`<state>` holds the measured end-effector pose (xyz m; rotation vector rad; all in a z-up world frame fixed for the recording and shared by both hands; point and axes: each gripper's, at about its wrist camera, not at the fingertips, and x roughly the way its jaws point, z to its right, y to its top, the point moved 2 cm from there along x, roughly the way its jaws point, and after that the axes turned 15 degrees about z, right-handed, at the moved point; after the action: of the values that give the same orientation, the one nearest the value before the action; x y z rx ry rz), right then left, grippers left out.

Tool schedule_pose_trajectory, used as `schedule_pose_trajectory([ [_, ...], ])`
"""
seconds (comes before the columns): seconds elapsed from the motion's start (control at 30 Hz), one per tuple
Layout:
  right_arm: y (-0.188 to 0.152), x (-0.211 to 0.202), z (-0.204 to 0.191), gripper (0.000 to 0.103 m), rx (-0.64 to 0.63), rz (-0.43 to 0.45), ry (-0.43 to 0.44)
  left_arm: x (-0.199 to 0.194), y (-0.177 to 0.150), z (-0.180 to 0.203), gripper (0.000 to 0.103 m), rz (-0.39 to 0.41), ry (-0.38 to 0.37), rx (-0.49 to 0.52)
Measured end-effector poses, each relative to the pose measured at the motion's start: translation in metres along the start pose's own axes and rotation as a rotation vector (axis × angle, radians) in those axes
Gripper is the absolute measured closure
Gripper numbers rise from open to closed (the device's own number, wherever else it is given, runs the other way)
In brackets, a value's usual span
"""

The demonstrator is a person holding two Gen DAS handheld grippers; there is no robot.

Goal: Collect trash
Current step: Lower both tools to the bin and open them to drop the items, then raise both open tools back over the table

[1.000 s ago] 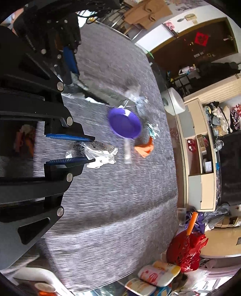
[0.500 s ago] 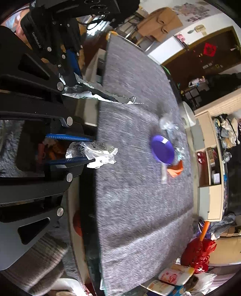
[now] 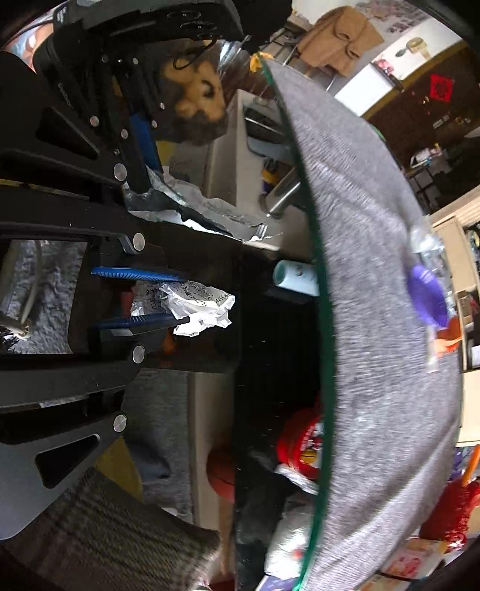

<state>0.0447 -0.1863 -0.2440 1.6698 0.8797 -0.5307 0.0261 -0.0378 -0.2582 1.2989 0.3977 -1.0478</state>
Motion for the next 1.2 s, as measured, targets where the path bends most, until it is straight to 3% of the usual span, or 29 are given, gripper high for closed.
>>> schedule_pose_trajectory([
  [0.23,-0.017,0.02,0.012,0.084,0.046,-0.077,0.029,0.021,-0.009,-0.007,0.086,-0.056,0.008,-0.02],
  [0.63,-0.019,0.034,0.017,0.081,0.061,-0.107,0.013,0.038,-0.014,-0.01,0.082,-0.114,-0.013,-0.03],
  [0.67,-0.019,0.035,0.018,0.079,0.062,-0.108,0.009,0.039,-0.014,-0.01,0.082,-0.116,-0.015,-0.031],
  [0.73,-0.019,0.035,0.019,0.061,0.063,-0.107,0.006,0.039,-0.013,-0.011,0.081,-0.117,-0.016,-0.031],
  [0.83,-0.018,0.034,0.018,0.057,0.062,-0.097,0.006,0.039,-0.013,-0.01,0.077,-0.114,-0.016,-0.035],
  [1.0,-0.015,0.031,0.024,0.048,0.084,-0.08,-0.01,0.038,-0.012,-0.01,0.049,-0.106,-0.016,-0.034],
  [1.2,-0.013,0.027,0.03,0.034,0.108,-0.057,-0.033,0.037,-0.011,-0.012,0.028,-0.095,0.0,-0.033],
])
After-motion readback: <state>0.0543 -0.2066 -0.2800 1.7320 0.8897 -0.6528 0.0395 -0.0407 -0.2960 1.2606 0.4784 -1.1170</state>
